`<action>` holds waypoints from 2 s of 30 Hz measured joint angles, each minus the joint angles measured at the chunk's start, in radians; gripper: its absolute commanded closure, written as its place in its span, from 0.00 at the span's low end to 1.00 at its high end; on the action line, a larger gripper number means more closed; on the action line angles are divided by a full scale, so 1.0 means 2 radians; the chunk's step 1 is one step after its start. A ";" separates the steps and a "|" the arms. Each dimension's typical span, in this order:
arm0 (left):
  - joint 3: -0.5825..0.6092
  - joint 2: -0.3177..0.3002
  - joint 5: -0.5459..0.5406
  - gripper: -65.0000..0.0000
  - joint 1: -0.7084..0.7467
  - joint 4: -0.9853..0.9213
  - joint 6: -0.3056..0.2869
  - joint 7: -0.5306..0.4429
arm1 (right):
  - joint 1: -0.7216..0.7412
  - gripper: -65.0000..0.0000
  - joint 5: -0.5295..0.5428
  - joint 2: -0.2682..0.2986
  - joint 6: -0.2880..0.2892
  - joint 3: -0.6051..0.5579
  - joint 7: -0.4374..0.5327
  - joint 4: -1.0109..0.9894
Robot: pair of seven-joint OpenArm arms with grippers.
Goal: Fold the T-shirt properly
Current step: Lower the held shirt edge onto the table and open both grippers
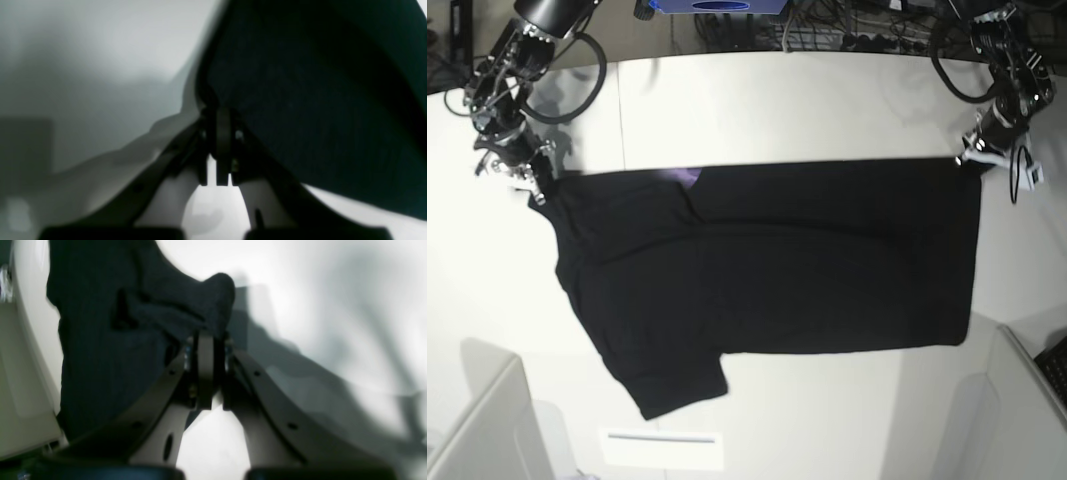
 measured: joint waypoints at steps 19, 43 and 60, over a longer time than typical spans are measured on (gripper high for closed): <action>-0.048 0.001 -0.002 1.00 0.133 0.059 -0.006 0.000 | -0.175 1.00 0.055 -0.014 0.001 -0.001 -0.019 0.102; -0.046 0.019 -0.001 1.00 0.171 0.090 -0.006 0.000 | -0.217 1.00 0.058 -0.013 0.001 0.000 -0.019 0.126; -0.047 0.017 0.000 0.63 0.171 0.089 -0.006 0.000 | -0.231 0.51 0.055 -0.010 0.000 0.000 -0.014 0.149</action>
